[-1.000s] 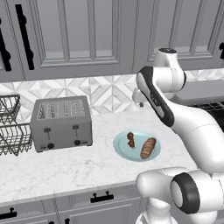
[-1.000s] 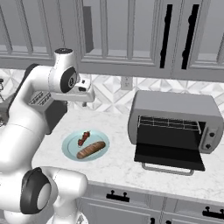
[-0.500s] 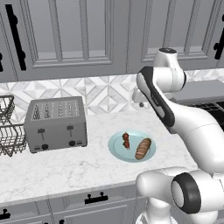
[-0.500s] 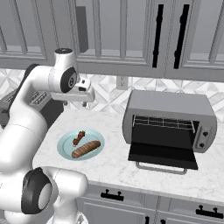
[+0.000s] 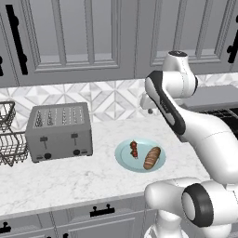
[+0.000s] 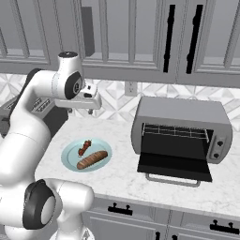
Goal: Pick up the kebab skewer and baguette bread, and place them inside the toaster oven. Close the toaster oven door and start by setting the timer.
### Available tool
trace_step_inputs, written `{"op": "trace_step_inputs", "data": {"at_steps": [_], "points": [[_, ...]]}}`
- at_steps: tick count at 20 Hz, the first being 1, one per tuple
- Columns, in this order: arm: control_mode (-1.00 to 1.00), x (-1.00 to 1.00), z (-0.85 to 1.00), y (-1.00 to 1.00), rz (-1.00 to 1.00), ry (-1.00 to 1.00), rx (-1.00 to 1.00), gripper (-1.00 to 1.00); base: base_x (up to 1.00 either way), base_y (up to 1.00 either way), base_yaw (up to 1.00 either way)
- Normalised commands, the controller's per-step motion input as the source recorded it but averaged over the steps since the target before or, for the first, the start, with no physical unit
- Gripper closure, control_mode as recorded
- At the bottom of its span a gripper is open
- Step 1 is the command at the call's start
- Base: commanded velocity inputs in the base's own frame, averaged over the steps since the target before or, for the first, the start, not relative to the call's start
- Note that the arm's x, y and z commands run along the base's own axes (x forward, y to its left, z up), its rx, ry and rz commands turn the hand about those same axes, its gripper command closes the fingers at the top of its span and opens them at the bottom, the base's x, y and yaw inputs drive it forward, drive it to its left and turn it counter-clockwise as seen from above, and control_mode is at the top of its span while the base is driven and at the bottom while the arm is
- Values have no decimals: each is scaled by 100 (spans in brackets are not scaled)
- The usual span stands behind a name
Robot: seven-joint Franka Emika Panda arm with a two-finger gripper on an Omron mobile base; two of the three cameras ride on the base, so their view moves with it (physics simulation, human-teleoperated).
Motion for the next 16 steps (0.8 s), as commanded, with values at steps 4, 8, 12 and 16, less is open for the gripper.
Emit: {"op": "trace_step_inputs", "data": {"at_steps": [4, 8, 12, 16], "points": [[-100, 0, 0, 0, 0, 0, 0, -100, 0, 0, 0], [-100, 0, 0, 0, 0, 0, 0, -100, 0, 0, 0], [-100, 0, 0, 0, 0, 0, 0, -100, 0, 0, 0], [-100, 0, 0, 0, 0, 0, 0, -100, 0, 0, 0]]}}
